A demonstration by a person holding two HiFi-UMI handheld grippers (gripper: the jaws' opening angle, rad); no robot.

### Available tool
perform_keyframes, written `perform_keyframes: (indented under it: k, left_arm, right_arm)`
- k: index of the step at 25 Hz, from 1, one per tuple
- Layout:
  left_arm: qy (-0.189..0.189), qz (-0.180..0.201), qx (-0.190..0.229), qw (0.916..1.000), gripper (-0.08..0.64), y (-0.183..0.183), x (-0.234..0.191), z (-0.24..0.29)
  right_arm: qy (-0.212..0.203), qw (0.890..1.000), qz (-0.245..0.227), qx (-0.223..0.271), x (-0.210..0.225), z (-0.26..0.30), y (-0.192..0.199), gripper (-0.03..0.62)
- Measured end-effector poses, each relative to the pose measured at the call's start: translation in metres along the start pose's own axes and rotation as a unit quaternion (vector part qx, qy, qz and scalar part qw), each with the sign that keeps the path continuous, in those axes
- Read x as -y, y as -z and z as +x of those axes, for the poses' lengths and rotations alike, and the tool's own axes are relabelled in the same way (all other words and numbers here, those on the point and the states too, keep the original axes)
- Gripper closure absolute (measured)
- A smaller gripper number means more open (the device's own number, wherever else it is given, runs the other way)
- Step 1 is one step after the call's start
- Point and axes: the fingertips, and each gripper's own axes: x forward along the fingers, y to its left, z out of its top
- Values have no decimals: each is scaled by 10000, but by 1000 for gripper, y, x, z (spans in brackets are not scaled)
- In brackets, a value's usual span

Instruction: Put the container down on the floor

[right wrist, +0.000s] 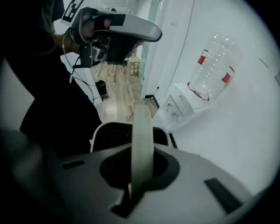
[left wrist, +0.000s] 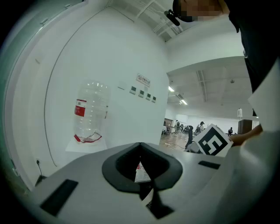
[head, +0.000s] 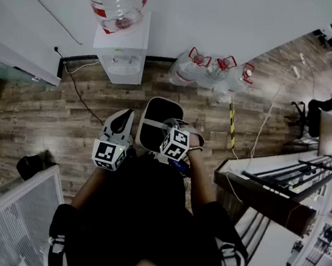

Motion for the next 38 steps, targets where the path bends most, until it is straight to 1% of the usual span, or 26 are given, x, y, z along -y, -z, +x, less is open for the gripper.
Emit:
perform_keyframes:
  k: [8,14,23,27,29,31,34,38]
  left_arm:
    - [13,-72,-18,10000,528,2,-8,-2]
    - [51,-135,-38,9999,529,3,-19,-5]
    - [225,-273,-29,9994,528,2,-47,-5]
    - [320,-131,-13,9994,528,3,-56,-1]
    - [335,-134,-48,9993,528,4,-62,4]
    - [320,-189,-62,9993,529,2,-65,8]
    - [227,-165,-51,9996,528,0,-66,16]
    - [-23,-102,-21,9999,528,-1,-68,33]
  right_arm:
    - [79,10000,-47,-9,1,6,-4,560]
    - [-42,10000,-4,-32,-1,13,-11,560]
    - [-4,9996,278,-110,5,22,-20,560]
    - [86,9992,388,-94,14,23,-24,560]
    - [143,9989,435,-79,22,24,-25,560]
    - [174,9987,470,-54,29,25,-25,560]
    - [204,9988,455,9,42,27,-22,560]
    - [173,9992,361,74,67,38,-16,560]
